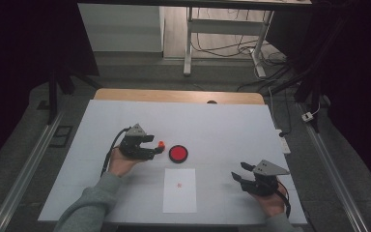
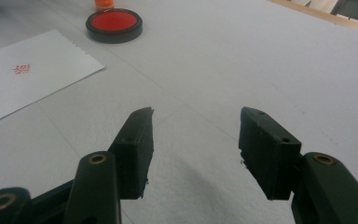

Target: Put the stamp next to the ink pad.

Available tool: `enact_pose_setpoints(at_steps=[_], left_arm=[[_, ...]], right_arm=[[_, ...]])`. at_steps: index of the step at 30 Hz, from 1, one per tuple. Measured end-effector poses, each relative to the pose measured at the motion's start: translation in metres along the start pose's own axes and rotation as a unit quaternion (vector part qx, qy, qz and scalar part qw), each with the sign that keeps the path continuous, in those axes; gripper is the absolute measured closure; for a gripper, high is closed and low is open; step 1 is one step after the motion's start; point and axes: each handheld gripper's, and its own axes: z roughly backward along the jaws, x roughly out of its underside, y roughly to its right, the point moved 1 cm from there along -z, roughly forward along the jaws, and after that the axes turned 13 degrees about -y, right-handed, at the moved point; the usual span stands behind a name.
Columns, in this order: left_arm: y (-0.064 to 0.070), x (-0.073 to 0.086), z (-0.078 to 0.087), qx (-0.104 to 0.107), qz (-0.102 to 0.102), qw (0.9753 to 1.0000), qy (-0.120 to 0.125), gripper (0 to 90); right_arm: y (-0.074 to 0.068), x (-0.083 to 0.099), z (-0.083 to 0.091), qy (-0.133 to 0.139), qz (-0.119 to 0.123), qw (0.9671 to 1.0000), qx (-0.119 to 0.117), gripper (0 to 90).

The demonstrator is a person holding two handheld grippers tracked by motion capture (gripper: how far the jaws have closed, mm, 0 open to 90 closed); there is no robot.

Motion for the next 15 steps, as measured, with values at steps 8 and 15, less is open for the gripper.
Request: enact_pose_setpoints(at_steps=[8, 15], left_arm=[[0.012, 0.012, 0.013, -0.007, -0.007, 1.0000, 0.001, 31.7], [0.022, 0.029, 0.029, -0.027, -0.006, 0.9996, 0.010, 30.3]], right_arm=[[-0.001, -0.002, -0.002, -0.004, 0.003, 1.0000, -0.004, 42.6], [-0.001, -0.003, 0.000, -0.001, 0.005, 1.0000, -0.007, 41.8]])
